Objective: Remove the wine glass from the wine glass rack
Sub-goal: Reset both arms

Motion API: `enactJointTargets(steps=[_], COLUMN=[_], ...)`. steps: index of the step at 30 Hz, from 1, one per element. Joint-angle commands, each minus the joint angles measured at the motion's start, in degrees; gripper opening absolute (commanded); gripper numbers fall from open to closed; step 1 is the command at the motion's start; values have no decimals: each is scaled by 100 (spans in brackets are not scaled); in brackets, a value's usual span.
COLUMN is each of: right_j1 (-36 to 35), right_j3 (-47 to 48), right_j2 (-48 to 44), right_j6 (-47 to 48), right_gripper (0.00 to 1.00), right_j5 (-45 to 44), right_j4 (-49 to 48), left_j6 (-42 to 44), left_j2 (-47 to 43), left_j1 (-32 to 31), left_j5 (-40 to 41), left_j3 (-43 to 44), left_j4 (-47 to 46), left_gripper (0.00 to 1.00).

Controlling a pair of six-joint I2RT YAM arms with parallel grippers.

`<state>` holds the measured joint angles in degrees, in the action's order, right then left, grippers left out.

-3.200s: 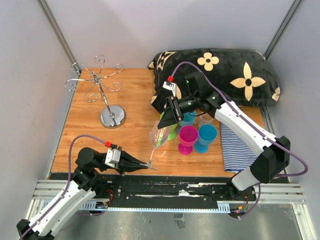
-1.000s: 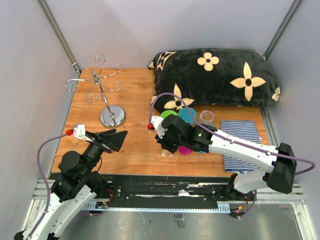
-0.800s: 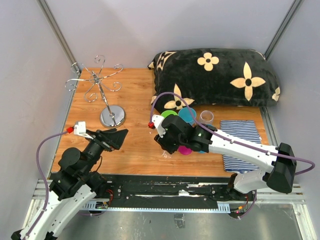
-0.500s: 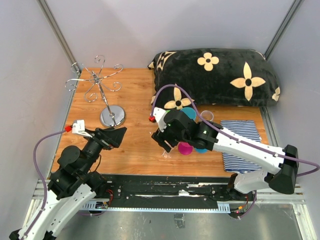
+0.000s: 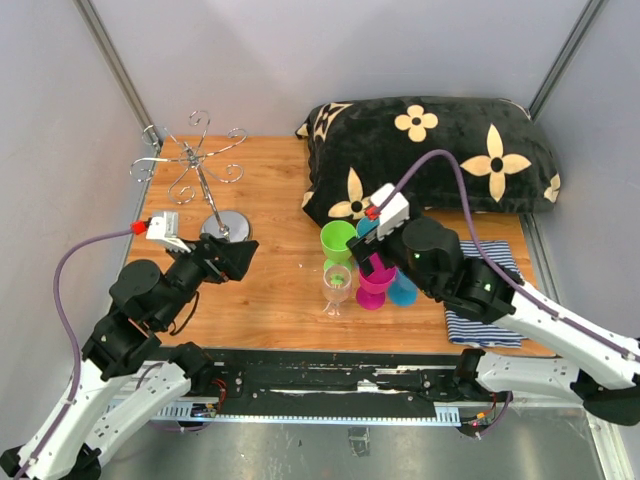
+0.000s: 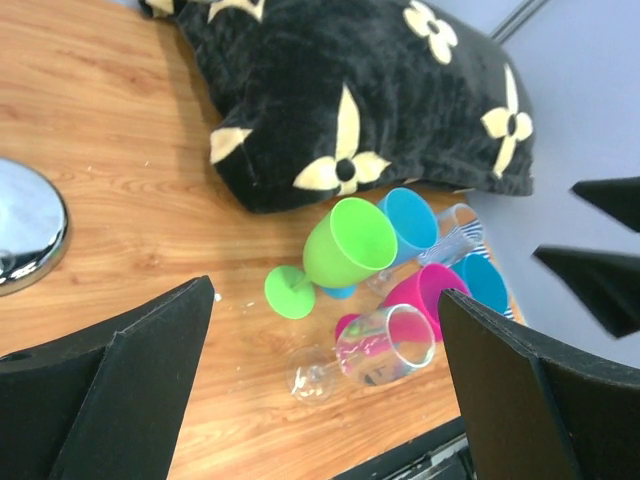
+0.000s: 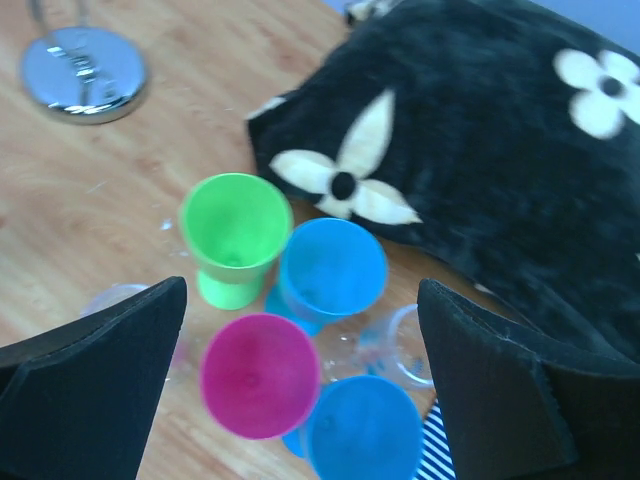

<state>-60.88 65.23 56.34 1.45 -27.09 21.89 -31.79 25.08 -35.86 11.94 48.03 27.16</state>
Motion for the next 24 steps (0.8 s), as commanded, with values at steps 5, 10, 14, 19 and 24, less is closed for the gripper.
enactJointTargets(steps=[5,10,14,19,24], right_j1=[1976,2395,2409,2406,2482], right_j3=[-347,-343,-316,-390,-313], right_j2=[-759,-980,-997,-1127,-1056], right_j6=[-559,-515,-513,-365,-144], right_gripper=[98,98,98,98,98], right_j5=[55,58,-283,-566,-868], right_j4=[-89,91,272,190,212], left_j6=[314,548,687,886,1382], left_j2=[458,585,1039,1502,2229], left_j1=[0,0,0,0,0], left_j5=[-433,-1910,-2496,-2835,-2408], left_j3=[426,665,1107,1601,2477], left_j4=[357,-24,137,-158,124], left_gripper=[100,100,100,100,100])
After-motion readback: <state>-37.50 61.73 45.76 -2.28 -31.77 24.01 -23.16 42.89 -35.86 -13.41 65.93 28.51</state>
